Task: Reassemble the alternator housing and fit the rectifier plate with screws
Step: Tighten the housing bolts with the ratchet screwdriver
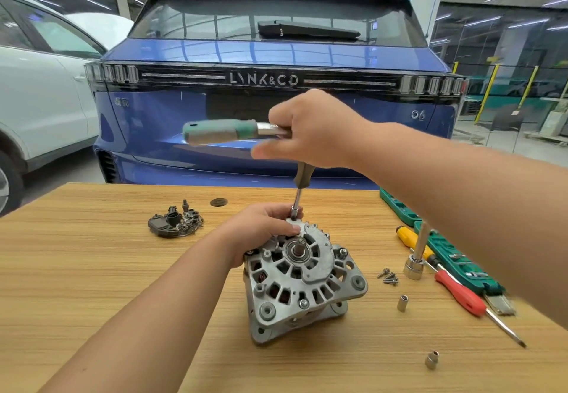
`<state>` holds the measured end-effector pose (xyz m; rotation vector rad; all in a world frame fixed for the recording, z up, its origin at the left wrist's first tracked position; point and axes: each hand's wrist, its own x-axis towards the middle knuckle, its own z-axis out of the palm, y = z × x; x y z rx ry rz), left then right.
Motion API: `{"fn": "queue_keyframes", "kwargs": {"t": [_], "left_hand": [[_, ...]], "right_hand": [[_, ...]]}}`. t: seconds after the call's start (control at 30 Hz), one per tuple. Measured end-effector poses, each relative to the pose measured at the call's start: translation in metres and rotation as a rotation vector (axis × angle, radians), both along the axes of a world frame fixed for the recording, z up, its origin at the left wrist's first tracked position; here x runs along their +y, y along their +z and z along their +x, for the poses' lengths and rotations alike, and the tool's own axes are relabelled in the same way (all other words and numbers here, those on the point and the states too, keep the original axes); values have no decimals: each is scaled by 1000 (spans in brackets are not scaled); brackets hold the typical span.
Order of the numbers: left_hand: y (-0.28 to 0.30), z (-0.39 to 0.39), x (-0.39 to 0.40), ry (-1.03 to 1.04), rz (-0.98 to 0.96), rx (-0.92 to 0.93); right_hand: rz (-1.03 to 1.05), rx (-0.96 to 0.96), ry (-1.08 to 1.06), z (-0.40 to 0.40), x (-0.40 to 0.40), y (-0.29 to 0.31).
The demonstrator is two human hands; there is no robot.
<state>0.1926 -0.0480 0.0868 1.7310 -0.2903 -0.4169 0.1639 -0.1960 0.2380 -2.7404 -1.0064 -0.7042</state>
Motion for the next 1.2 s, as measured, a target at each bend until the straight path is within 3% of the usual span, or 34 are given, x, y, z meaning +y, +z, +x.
{"fn": "queue_keyframes", "kwargs": {"t": [0.07,0.13,0.17,0.23,0.3,0.37,0.43,0.6,0.83,0.93,1.2], "left_hand": [[1,-1,-1,1,-9,4],[1,-1,-2,4,-21,9],[1,-2,-2,5,-15,0],[0,-2,-2,14,0,-17],[-1,-3,-2,35,-5,-10],[-2,-5,-3,56,-8,-5],[-3,-6,-3,64,1,-15],[-3,-7,-4,66,2,-37],[-3,-5,-3,40,-30,1],[-3,-2,-3,25,-52,2],[-6,8,0,-4,-40,-17]], "right_hand": [[-228,-323,168,-1,-3,-4],[-240,-431,361,-1,-8,-11],[-218,-403,360,-1,-8,-12],[-172,-248,146,-2,-4,-8],[-112,-18,-108,0,1,3],[-43,246,-206,-2,2,15],[-65,399,-208,-4,0,21],[-66,520,-176,1,2,30],[109,989,117,15,-8,33],[162,1003,128,17,-1,32],[440,741,-88,12,10,19]]}}
